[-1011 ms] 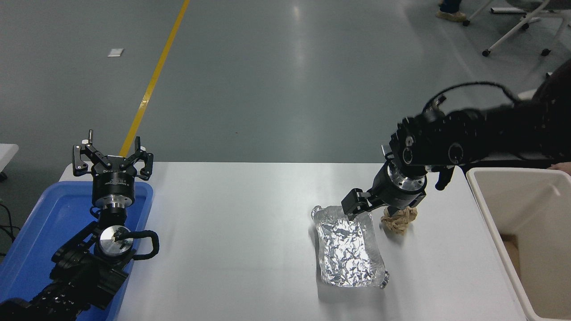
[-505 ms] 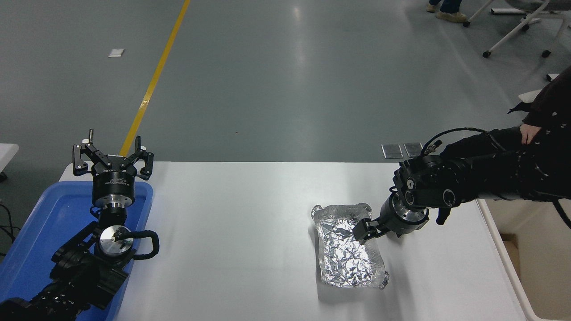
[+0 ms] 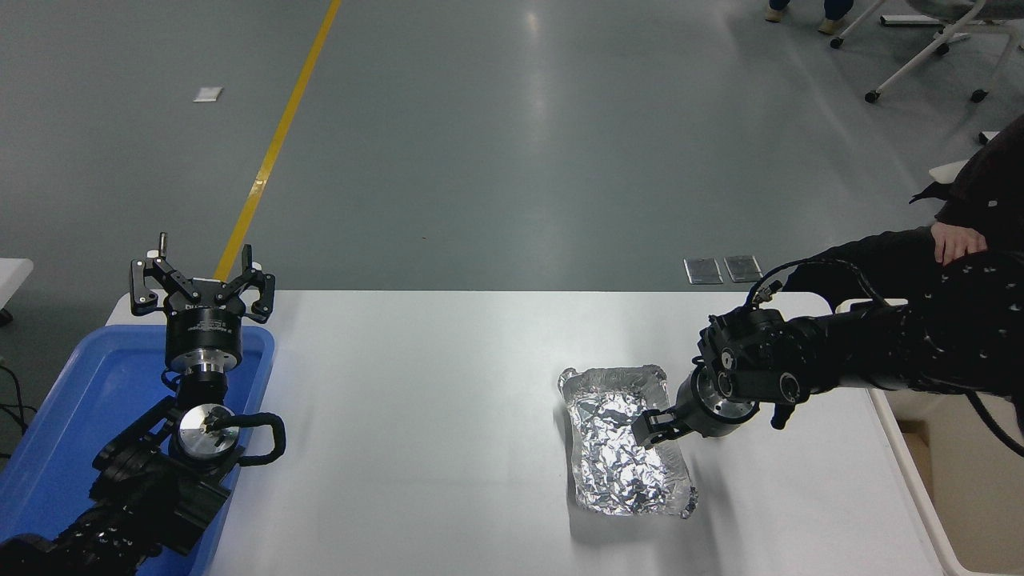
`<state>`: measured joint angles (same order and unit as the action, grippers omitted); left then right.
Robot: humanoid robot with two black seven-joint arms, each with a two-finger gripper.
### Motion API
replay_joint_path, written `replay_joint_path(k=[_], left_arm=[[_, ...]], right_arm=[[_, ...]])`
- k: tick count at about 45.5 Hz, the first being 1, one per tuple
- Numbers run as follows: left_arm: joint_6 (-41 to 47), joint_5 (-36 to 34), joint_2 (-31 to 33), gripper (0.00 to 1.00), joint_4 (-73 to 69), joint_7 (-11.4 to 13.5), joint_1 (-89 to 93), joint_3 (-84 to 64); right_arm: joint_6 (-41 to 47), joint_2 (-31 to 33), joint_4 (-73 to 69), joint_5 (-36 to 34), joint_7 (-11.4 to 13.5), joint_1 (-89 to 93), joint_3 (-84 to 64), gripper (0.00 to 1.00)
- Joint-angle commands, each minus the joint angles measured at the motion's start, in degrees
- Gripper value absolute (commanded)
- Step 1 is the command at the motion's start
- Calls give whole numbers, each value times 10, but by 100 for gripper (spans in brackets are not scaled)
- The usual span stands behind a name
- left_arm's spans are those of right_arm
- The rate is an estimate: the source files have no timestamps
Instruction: Pick up foil plate and place in dustbin
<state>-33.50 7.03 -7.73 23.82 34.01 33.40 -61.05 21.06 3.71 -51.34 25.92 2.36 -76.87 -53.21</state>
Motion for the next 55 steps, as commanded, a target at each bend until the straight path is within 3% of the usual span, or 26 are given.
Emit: replay_joint_path(k=[1,6,18,19,23,46,55], left_arm=[[0,0,0,99,0,0,0,0],[0,0,0,99,0,0,0,1],[0,0,0,99,0,0,0,0],[-1,0,0,99,0,0,0,1],[0,0,0,99,0,0,0,0],[0,0,-1,99,0,0,0,1],[0,0,-1,99,0,0,0,1]], right_arm=[[-7,-7,23,2,0,24,5,84],[-8,-7,32,2,-1,35,5,80],[-29,-12,34,-3,-1,47,18,44],[-29,-12,35,-4,-1,47,17,39],[-28,-12,36,-4,-1,46,15,0],[-21,-3,2,-11,-1,-3,3,0],[-2,46,-91,-61,-1,-107,-22,0]])
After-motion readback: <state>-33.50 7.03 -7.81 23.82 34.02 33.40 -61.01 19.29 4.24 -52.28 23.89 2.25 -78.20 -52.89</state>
